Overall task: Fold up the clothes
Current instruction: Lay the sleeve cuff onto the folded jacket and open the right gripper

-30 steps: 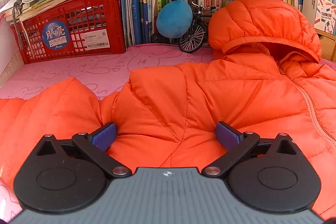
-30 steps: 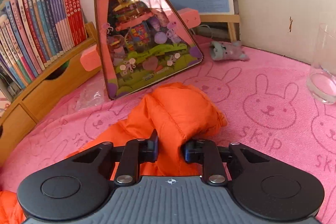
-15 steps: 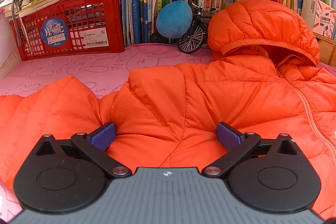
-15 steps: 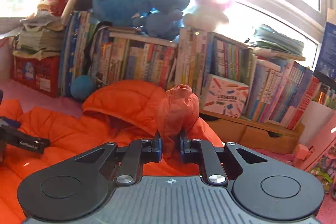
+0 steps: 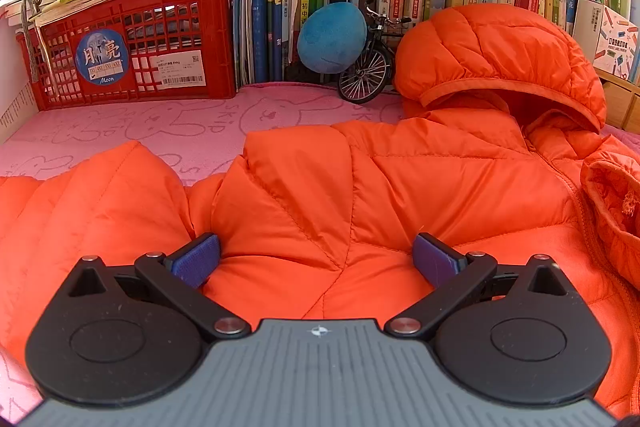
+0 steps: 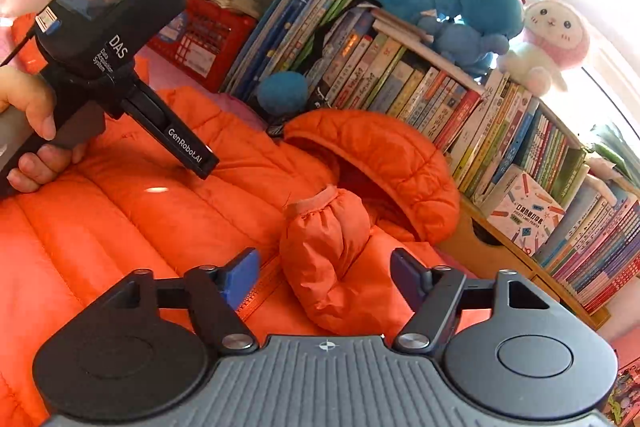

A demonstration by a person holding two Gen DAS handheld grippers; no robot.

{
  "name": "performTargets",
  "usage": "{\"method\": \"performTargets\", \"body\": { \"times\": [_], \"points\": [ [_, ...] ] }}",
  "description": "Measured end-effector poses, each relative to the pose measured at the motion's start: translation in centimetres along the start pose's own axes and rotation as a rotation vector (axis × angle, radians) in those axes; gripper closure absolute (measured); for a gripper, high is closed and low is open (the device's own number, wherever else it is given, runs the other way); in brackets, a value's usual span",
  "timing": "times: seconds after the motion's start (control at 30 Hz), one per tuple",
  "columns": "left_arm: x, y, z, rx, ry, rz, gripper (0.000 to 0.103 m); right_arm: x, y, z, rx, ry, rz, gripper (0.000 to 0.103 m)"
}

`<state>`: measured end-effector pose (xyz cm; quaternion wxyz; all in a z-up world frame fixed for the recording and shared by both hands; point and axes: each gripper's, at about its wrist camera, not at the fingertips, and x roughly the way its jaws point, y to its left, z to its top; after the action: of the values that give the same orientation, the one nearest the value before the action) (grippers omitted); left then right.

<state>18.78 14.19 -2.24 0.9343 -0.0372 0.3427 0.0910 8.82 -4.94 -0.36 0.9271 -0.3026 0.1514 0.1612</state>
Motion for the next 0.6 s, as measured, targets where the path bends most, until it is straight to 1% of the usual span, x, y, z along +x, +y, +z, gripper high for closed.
{"method": "performTargets", "body": {
  "times": [0.03, 0.1, 0.13, 0.17, 0.2, 0.23, 0.27, 0.37, 0.4, 0.47, 0.5, 0.57, 0.6],
  "points": [
    [0.0, 0.0, 0.0, -0.001, 0.000, -0.001, 0.000, 0.1, 0.0, 0.0, -0.013, -0.011, -0.020, 0.010],
    [0.0, 0.0, 0.0, -0.003, -0.001, -0.002, 0.000, 1.6, 0.1, 0.2, -0.013, 0.029, 0.004, 0.008],
    [0.0, 0.1, -0.1, -0.006, -0.003, -0.005, 0.000, 2.3, 0.1, 0.2, -0.014, 0.049, 0.015, 0.010],
    [0.0, 0.2, -0.1, -0.013, -0.007, -0.008, 0.000, 3.0, 0.1, 0.3, -0.014, 0.069, 0.027, 0.015],
    [-0.3, 0.6, -0.3, -0.045, -0.030, -0.001, 0.000, 3.8, 0.2, 0.4, -0.014, 0.089, 0.039, 0.024],
    [-0.7, 1.0, -0.4, -0.081, -0.055, 0.008, 0.005, 4.5, 0.3, 0.5, -0.011, 0.108, 0.048, 0.057],
    [-1.0, 1.5, -0.6, -0.116, -0.081, 0.016, 0.005, 4.8, 0.5, 1.0, 0.010, 0.116, 0.039, 0.089],
    [-2.0, 4.1, -1.3, -0.277, -0.170, -0.036, 0.005, 3.9, 0.9, 3.0, 0.068, 0.038, 0.076, 0.090],
    [-2.0, 4.7, -1.3, -0.311, -0.173, -0.040, 0.006, 3.2, 1.4, 3.7, 0.055, 0.008, 0.091, 0.090],
    [-1.8, 4.8, -1.1, -0.318, -0.167, -0.040, 0.007, 2.5, 2.8, 4.8, 0.013, -0.030, 0.122, 0.090],
    [-1.8, 4.8, -1.1, -0.320, -0.164, -0.040, 0.007, 2.6, 3.6, 5.1, -0.009, -0.031, 0.140, 0.090],
    [-1.9, 4.6, -1.1, -0.301, -0.172, -0.038, 0.007, 3.7, 5.4, 5.0, -0.044, 0.005, 0.172, 0.089],
    [-1.9, 4.4, -1.1, -0.296, -0.171, -0.041, 0.007, 4.2, 6.3, 4.9, -0.065, 0.023, 0.184, 0.086]
  ]
}}
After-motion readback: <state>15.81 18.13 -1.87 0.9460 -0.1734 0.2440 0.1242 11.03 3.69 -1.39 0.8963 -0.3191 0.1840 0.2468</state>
